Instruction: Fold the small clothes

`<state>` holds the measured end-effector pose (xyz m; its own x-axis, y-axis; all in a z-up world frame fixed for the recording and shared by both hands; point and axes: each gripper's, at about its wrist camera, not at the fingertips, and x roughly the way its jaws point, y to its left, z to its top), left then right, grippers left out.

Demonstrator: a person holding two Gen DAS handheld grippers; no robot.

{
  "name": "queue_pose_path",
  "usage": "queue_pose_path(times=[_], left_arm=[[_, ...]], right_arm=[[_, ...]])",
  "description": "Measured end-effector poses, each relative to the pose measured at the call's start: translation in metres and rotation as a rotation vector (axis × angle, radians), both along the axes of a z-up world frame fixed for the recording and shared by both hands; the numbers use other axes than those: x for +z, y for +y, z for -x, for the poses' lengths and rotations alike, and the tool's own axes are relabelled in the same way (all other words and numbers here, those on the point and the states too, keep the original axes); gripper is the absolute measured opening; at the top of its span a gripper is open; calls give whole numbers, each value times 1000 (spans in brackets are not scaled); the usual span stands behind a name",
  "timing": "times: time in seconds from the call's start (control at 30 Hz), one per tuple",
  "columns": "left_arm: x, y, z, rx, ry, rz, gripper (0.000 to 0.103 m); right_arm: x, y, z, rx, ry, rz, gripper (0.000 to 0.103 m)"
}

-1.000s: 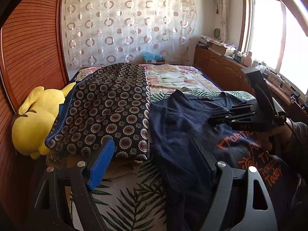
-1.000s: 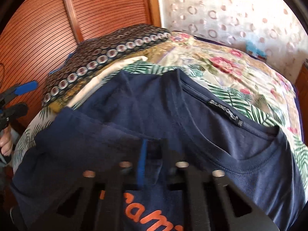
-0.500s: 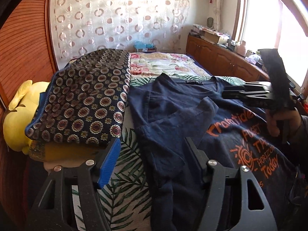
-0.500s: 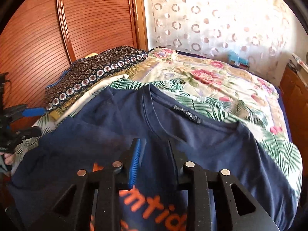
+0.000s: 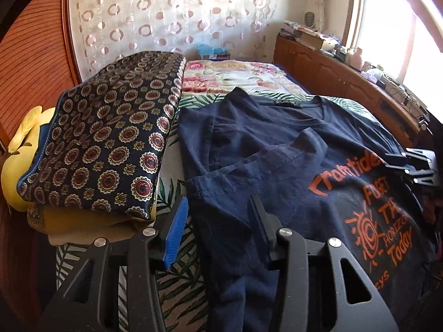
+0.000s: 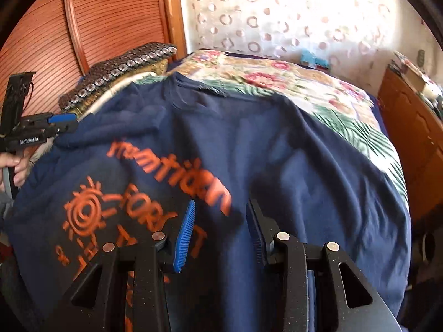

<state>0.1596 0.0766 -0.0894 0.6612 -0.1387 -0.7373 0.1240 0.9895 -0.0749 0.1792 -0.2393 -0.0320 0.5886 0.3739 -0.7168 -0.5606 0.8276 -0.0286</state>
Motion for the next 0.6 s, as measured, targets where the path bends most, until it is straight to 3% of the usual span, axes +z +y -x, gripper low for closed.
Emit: queue_pose_path(times=[0.17,0.23,0.33,0.43,0.6], left_arm=[[-2,-2,-8,-4,5,16,45],[-1,-3,-11,-1,8,19,30],[-2,-2,-15,11,13,20,15],[-1,-3,-14,11,7,7,7],[12,-11,3,-22,-57,45,4]], right_arm=[[1,-5,5,-19,0,-18,40],[1,-6,6,-27,0,-24,40],[2,-6,-1,-30,1,-25,40],[2,-7,-4,-30,2,-24,40],[2,-6,-4,-30,4,-28,40]])
